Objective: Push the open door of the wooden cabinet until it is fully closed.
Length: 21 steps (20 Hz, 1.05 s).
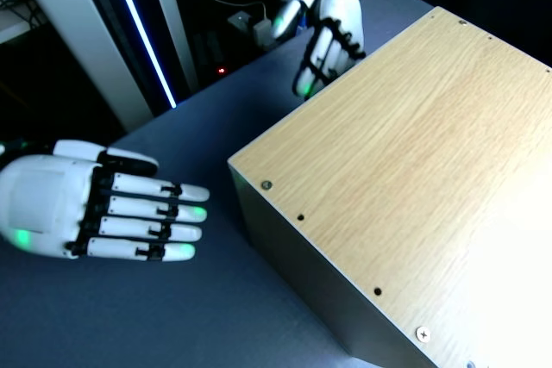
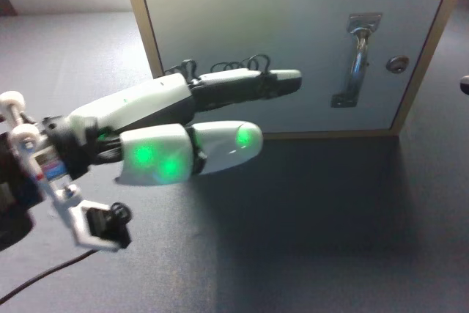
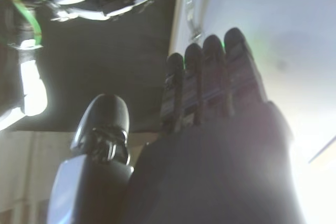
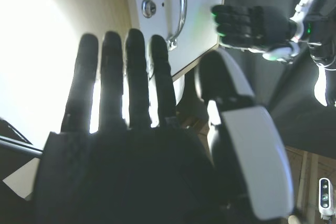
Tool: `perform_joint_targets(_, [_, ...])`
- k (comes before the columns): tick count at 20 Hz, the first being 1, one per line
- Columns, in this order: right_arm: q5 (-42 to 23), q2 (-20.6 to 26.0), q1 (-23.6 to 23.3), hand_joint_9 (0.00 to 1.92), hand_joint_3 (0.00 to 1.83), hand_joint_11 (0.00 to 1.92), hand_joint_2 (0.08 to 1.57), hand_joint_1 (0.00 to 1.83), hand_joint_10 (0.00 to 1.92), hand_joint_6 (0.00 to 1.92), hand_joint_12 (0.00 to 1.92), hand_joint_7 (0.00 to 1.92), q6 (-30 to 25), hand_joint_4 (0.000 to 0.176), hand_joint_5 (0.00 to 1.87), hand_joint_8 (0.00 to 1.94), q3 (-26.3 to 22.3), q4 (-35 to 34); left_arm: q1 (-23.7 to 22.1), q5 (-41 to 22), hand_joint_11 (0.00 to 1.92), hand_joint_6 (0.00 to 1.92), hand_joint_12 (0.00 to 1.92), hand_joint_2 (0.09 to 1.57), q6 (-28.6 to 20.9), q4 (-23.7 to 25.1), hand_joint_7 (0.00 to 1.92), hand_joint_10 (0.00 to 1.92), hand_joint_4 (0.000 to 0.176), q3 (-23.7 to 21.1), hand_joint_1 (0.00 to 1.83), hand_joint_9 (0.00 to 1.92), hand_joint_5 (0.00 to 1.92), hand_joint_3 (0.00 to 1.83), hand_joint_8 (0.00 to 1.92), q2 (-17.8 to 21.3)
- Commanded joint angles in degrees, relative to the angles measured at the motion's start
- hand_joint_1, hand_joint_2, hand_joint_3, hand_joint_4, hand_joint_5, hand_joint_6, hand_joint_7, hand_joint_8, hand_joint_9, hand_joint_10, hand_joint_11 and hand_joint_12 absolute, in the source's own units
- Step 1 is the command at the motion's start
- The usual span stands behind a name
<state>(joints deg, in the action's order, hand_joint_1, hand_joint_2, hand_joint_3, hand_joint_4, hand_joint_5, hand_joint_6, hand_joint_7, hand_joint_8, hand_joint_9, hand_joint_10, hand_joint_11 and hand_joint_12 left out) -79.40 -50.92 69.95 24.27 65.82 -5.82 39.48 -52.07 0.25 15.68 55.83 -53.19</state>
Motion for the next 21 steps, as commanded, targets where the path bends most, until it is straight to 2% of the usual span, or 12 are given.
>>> perform_joint_targets(1, [-6.81, 0.09, -0.57, 0.24, 0.0, 0.05, 1.41, 0.42, 0.0, 0.0, 0.3, 0.35, -0.27, 0.0, 0.4, 0.0, 0.26, -1.57, 0.35, -8.72, 0.16, 0.0, 0.06, 1.53, -0.25, -1.71, 0.23, 0.01, 0.0, -0.54, 0.0, 0.2, 0.14, 0.0, 0.0, 1.31])
perform_joint_targets(4, [-6.82, 0.09, -0.57, 0.26, 0.0, 0.1, 1.43, 0.5, 0.0, 0.0, 0.19, 0.38, -0.3, 0.0, 0.4, 0.0, 0.23, -1.65, 3.92, -12.99, 0.08, 0.01, 0.03, 1.52, -0.25, -6.47, 0.21, 0.0, 0.0, -1.41, 0.0, 0.17, 0.13, 0.0, 0.0, 4.32])
perform_joint_targets(6, [-6.85, 0.09, -0.57, 0.27, 0.0, 0.12, 1.44, 0.53, 0.0, 0.0, 0.17, 0.37, -0.32, 0.0, 0.4, 0.0, 0.25, -1.87, 5.88, -15.4, 0.13, 0.01, 0.06, 1.49, -0.25, -10.62, 0.22, 0.0, 0.0, -1.52, 0.18, 0.19, 0.2, 0.0, 0.0, 5.47])
perform_joint_targets(8, [-7.02, 0.1, -0.57, 0.25, 0.0, 0.12, 1.43, 0.53, 0.0, 0.0, 0.15, 0.38, -0.33, 0.0, 0.4, 0.0, 0.29, -2.03, 7.61, -17.8, 0.14, 0.01, 0.07, 1.45, -0.25, -13.87, 0.24, 0.01, 0.012, -1.94, 0.19, 0.21, 0.25, 0.0, 0.01, 6.61])
perform_joint_targets(9, [-7.15, 0.1, -0.57, 0.25, 0.0, 0.11, 1.43, 0.57, 0.0, 0.0, 0.14, 0.39, -0.35, 0.0, 0.41, 0.0, 0.29, -2.13, 8.5, -18.76, 0.1, 0.01, 0.05, 1.42, -0.25, -15.24, 0.16, 0.0, 0.051, -2.37, 0.04, 0.14, 0.17, 0.0, 0.0, 7.35])
perform_joint_targets(10, [-7.29, 0.11, -0.57, 0.25, 0.0, 0.11, 1.44, 0.55, 0.0, 0.0, 0.14, 0.4, -0.36, 0.0, 0.4, 0.0, 0.29, -2.19, 9.37, -19.62, 0.09, 0.0, 0.05, 1.41, -0.25, -16.38, 0.15, 0.0, 0.053, -2.89, 0.05, 0.13, 0.16, 0.0, 0.0, 8.15])
perform_joint_targets(12, [-7.39, 0.11, -0.57, 0.28, 0.0, 0.14, 1.44, 0.51, 0.01, 0.0, 0.14, 0.38, -0.39, 0.0, 0.39, 0.0, 0.29, -2.24, 11.89, -22.19, 0.09, 0.0, 0.05, 1.45, -0.25, -20.04, 0.19, 0.0, 0.015, -4.64, 0.17, 0.15, 0.18, 0.01, 0.0, 10.34])
perform_joint_targets(13, [-7.38, 0.11, -0.57, 0.28, 0.0, 0.14, 1.44, 0.51, 0.01, 0.0, 0.14, 0.38, -0.39, 0.0, 0.39, 0.0, 0.29, -2.27, 12.88, -23.15, 0.09, 0.0, 0.05, 1.45, -0.25, -21.48, 0.19, 0.0, 0.015, -5.28, 0.17, 0.15, 0.18, 0.01, 0.0, 11.07])
perform_joint_targets(14, [-7.38, 0.11, -0.57, 0.29, 0.0, 0.15, 1.44, 0.52, 0.01, 0.0, 0.14, 0.39, -0.43, 0.0, 0.4, 0.01, 0.27, -2.36, 14.21, -24.61, 0.03, 0.0, 0.02, 1.46, -0.25, -23.18, 0.17, 0.0, 0.032, -5.91, 0.17, 0.11, 0.16, 0.01, 0.0, 11.86])
perform_joint_targets(19, [-8.34, 0.13, -0.56, 0.26, 0.0, 0.12, 1.43, 0.52, 0.0, 0.0, 0.13, 0.36, -0.69, 0.0, 0.4, 0.0, 0.15, -3.34, 19.64, -31.54, 0.06, 0.0, 0.02, 1.49, -0.25, -29.95, 0.17, 0.01, 0.013, -7.28, 0.17, 0.12, 0.17, 0.0, 0.0, 12.97])
perform_joint_targets(20, [-8.77, 0.12, -0.48, 0.3, 0.0, 0.16, 1.45, 0.62, 0.01, 0.0, 0.15, 0.38, -0.68, 0.0, 0.38, 0.0, 0.16, -3.76, 20.36, -32.16, 0.09, 0.0, 0.04, 1.49, -0.25, -30.91, 0.18, 0.01, 0.0, -7.28, 0.15, 0.14, 0.19, 0.0, 0.0, 12.66])
perform_joint_targets(21, [-9.43, 0.12, -0.4, 0.3, 0.0, 0.16, 1.45, 0.62, 0.01, 0.0, 0.15, 0.38, -0.68, 0.0, 0.38, 0.0, 0.16, -4.17, 21.05, -32.82, 0.09, 0.0, 0.04, 1.49, -0.25, -31.9, 0.18, 0.01, 0.0, -7.28, 0.15, 0.14, 0.19, 0.0, 0.0, 12.35])
